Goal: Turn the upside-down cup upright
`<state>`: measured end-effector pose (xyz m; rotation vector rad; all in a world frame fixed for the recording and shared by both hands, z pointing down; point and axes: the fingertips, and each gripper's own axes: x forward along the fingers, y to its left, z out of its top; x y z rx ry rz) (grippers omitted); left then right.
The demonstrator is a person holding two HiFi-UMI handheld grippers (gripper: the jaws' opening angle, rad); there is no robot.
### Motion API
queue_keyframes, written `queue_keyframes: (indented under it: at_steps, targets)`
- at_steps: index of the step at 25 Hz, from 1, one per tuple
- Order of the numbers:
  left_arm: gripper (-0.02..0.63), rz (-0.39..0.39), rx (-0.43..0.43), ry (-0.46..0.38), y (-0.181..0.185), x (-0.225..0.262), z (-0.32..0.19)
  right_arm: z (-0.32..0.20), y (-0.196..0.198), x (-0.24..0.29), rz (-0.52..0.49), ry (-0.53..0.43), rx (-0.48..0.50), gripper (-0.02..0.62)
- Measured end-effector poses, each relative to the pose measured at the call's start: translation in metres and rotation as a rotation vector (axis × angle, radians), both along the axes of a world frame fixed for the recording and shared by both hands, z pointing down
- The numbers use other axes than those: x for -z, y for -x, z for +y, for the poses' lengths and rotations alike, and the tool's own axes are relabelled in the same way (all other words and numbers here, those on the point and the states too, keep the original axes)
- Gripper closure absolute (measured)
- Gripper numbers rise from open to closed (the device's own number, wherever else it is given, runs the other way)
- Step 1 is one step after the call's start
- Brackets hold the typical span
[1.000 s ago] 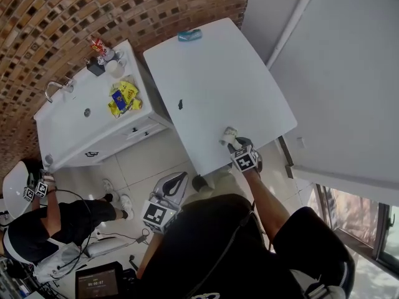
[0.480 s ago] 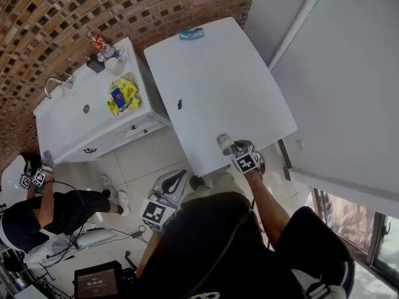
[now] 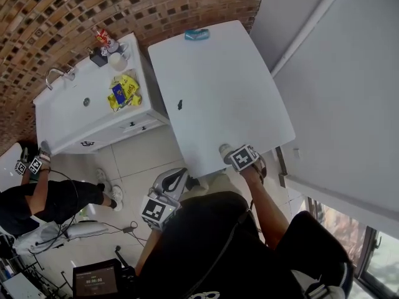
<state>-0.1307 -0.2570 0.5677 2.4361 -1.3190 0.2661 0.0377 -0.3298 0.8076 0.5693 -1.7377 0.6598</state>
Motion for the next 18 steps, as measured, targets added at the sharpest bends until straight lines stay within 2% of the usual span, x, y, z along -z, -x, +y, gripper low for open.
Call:
queue_keyframes:
  at_steps: [5,6,9,10,18]
  targets:
    - [0.591,-0.002,0.038,-0.002,0.002,-0.004,-0.003,-0.003,-0.014,0.002,0.066,0.04,-0.023,0.569]
    - [0.591,-0.003,0.044,-0.001,0.002,-0.005,-0.003,-0.004,-0.013,0.002,0.056,0.049,-0.03,0.568]
    - [0.591,-0.004,0.059,0.0,0.0,-0.006,-0.005,-0.013,0.011,0.003,-0.098,0.049,-0.044,0.561]
    - [0.591,-0.003,0.062,-0.001,0.0,-0.005,-0.006,-0.018,0.013,0.003,-0.116,0.04,-0.047,0.557]
    - [0.591,0.001,0.076,-0.007,0.0,-0.003,-0.01,-0.03,0.019,0.012,-0.15,0.034,-0.055,0.54]
